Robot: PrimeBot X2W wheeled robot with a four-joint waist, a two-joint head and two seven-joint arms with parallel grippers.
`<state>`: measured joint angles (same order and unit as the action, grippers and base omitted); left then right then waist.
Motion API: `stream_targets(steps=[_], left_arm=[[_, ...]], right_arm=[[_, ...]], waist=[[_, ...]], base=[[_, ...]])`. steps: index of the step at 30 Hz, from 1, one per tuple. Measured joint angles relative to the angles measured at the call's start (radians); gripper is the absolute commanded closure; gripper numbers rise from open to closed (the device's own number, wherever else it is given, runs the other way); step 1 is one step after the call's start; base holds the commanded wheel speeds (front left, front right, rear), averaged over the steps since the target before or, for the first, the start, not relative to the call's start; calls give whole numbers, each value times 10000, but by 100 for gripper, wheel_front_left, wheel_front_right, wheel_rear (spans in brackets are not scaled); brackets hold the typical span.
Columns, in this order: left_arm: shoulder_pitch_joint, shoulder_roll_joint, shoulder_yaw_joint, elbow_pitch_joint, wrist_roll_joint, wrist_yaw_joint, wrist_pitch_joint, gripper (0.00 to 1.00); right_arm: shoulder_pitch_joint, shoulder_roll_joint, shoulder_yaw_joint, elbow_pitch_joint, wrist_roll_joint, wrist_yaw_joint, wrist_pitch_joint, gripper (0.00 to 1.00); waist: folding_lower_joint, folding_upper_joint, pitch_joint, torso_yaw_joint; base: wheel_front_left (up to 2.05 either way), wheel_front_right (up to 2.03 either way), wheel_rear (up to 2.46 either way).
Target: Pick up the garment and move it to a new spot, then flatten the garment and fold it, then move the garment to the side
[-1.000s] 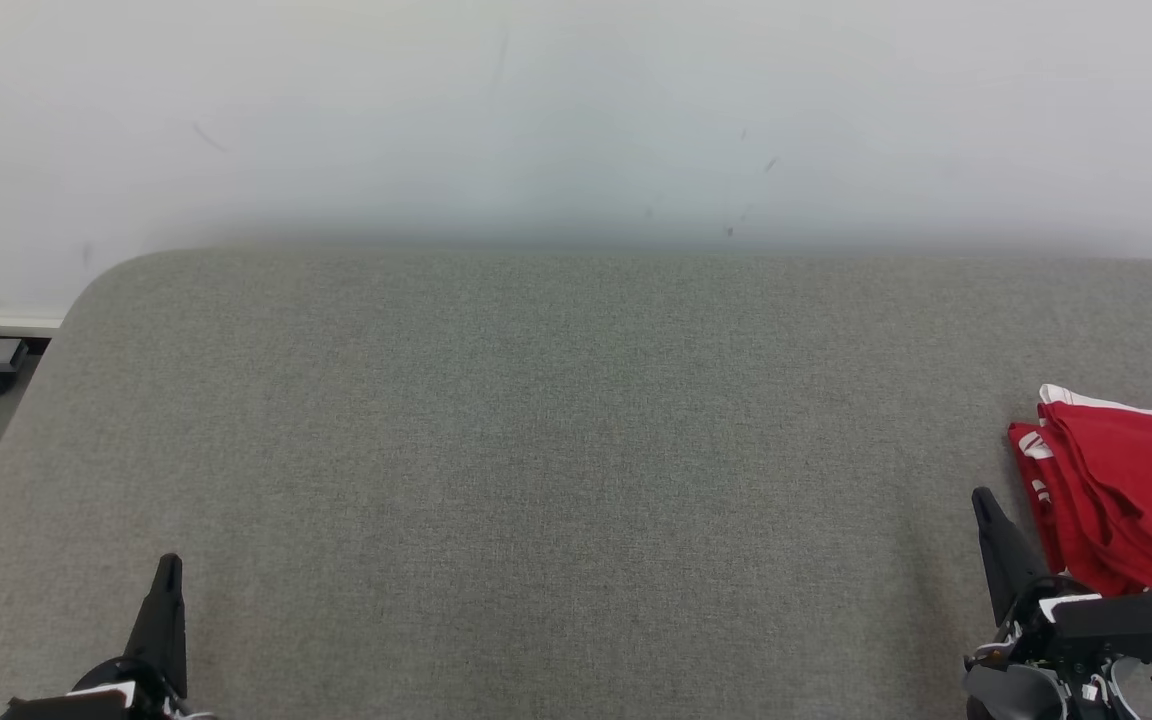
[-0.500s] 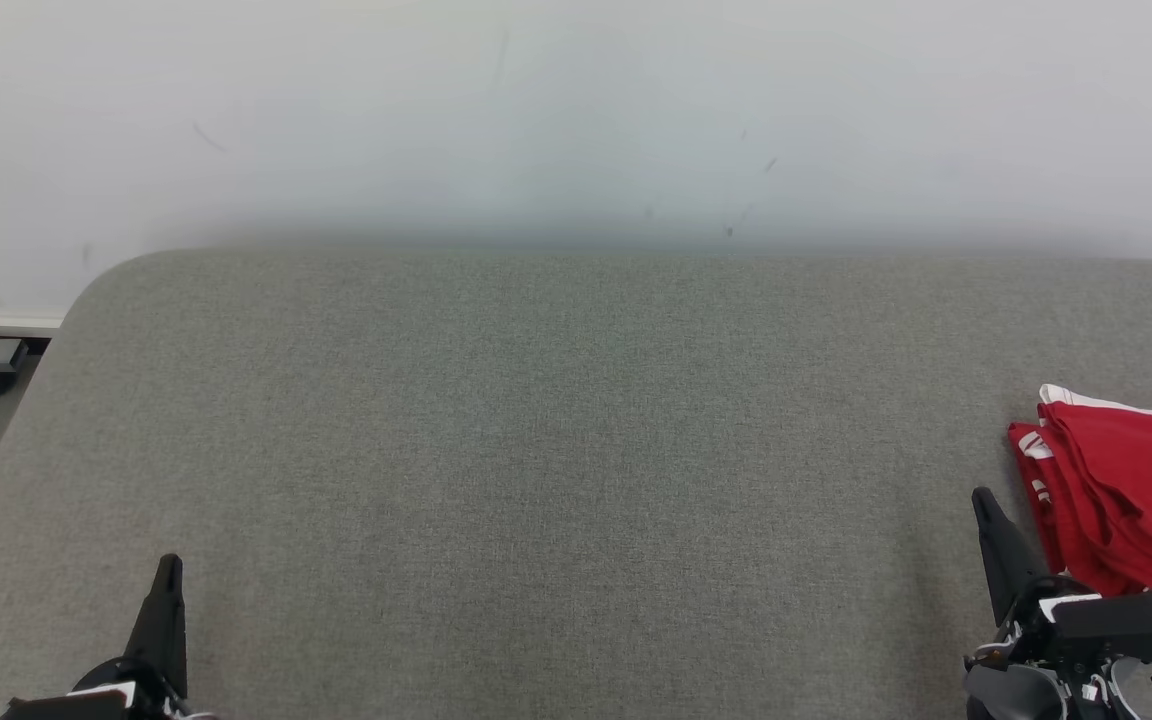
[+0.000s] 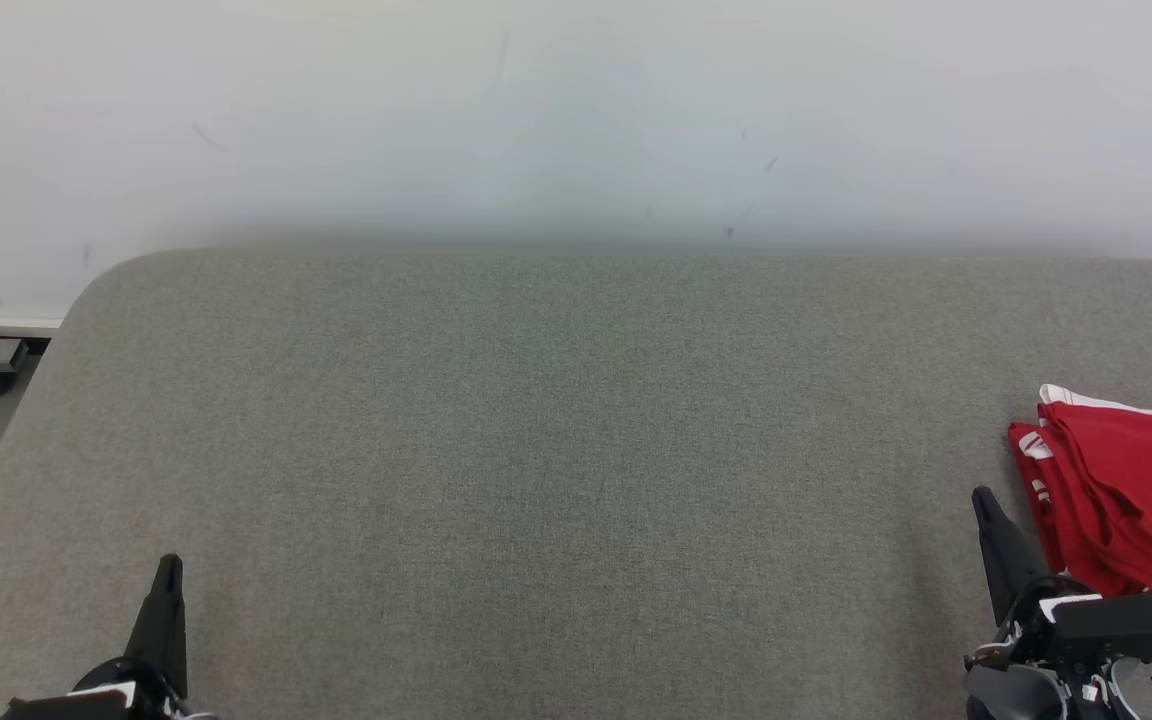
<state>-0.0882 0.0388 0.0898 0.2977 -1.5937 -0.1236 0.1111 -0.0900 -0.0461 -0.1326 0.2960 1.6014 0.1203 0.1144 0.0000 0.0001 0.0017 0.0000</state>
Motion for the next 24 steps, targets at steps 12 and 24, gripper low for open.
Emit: stream_targets(steps=[12, 24], left_arm=[[0, 0, 0, 2, 0, -2, 0, 100], [0, 0, 0, 2, 0, -2, 0, 100]], right_arm=[[0, 0, 2, 0, 0, 0, 0, 100], [0, 0, 2, 0, 0, 0, 0, 100]], waist=[[0, 0, 0, 0], [0, 0, 0, 0]], base=[[0, 0, 0], [0, 0, 0]])
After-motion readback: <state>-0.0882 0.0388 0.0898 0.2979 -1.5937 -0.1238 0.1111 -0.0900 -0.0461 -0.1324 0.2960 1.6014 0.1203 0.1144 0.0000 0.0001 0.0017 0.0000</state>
